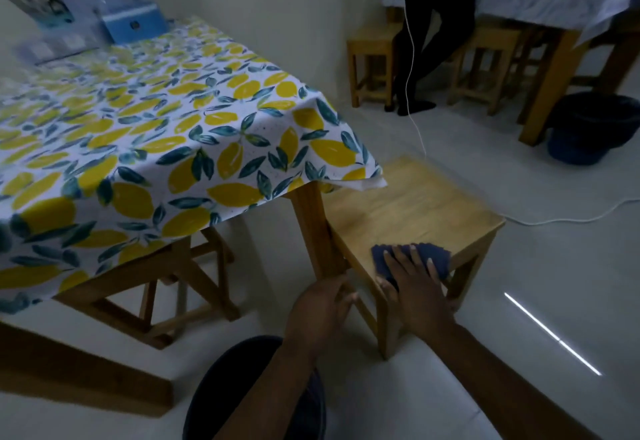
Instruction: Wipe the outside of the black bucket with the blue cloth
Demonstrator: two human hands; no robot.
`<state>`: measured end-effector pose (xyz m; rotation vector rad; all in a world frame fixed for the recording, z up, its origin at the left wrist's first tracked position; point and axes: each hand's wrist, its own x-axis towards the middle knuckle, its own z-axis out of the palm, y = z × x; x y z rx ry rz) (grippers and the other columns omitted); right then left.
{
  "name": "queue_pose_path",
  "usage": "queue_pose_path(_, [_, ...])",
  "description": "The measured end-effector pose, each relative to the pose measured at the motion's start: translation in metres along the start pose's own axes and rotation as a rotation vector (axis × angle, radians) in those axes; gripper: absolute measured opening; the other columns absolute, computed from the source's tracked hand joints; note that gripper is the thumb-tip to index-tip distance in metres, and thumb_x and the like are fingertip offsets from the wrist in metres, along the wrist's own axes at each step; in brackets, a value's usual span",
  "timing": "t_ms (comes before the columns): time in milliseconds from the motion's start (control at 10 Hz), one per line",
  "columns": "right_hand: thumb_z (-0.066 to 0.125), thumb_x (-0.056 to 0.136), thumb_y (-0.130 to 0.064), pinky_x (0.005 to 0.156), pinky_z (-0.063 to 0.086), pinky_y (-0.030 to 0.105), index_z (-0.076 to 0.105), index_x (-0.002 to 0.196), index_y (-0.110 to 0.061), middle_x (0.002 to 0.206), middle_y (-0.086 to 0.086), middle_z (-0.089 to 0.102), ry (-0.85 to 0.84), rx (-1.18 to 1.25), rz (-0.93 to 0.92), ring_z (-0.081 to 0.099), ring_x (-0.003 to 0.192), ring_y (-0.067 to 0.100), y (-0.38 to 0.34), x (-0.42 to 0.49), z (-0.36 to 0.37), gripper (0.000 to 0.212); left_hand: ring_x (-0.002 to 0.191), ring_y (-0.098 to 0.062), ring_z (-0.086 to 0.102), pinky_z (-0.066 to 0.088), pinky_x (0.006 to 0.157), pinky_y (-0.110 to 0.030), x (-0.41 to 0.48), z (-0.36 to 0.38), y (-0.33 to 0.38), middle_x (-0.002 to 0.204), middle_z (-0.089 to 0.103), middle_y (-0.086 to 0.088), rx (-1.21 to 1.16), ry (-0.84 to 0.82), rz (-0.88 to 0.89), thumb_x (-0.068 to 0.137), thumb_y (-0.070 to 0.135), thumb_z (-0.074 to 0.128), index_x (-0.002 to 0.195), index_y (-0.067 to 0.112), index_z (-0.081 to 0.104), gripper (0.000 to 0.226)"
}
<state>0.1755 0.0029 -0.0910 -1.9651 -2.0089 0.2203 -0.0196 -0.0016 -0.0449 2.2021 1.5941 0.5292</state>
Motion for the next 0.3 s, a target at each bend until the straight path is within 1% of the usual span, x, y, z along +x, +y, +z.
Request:
queue_pose_path(100, [0.028,0.092,-0.050,0.102,0.037,0.057,0.051,0.135,-0.018,0.142,0.007,0.052,0.012,-0.003,-0.040,0.043,0.133,0.033,-0.017,-0.005,-0.024,0.059,0.110,-0.015,0.061,0.040,0.085,-0.018,0.000,-0.012,-0.004,0.122,0.067,0.003,-0.002,-0.019,-0.008,0.093,0.042,0.056,0.126,0.025,0.061,0.038])
queue_pose_path(200, [0.050,0.086,-0.035,0.091,0.048,0.049,0.063,0.119,-0.014,0.127,0.010,0.063,0.124,0.078,-0.124,0.059,0.117,0.032,-0.058,-0.001,-0.081,0.041,0.113,-0.015,0.060,0.044,0.095,-0.026,0.006,-0.058,0.009,0.125,0.066,0.005,0.028,-0.017,0.014,0.090,0.054,0.044,0.129,0.028,0.058,0.048])
queue_pose_path(300, [0.052,0.085,-0.031,0.089,0.052,0.043,0.065,0.114,-0.013,0.120,0.009,0.065,0.143,0.223,-0.123,0.062,0.111,0.029,-0.092,0.014,-0.127,0.037,0.113,-0.015,0.060,0.046,0.097,-0.030,0.016,-0.096,0.013,0.127,0.065,0.007,0.087,0.021,0.010,0.089,0.060,0.030,0.129,0.029,0.057,0.057])
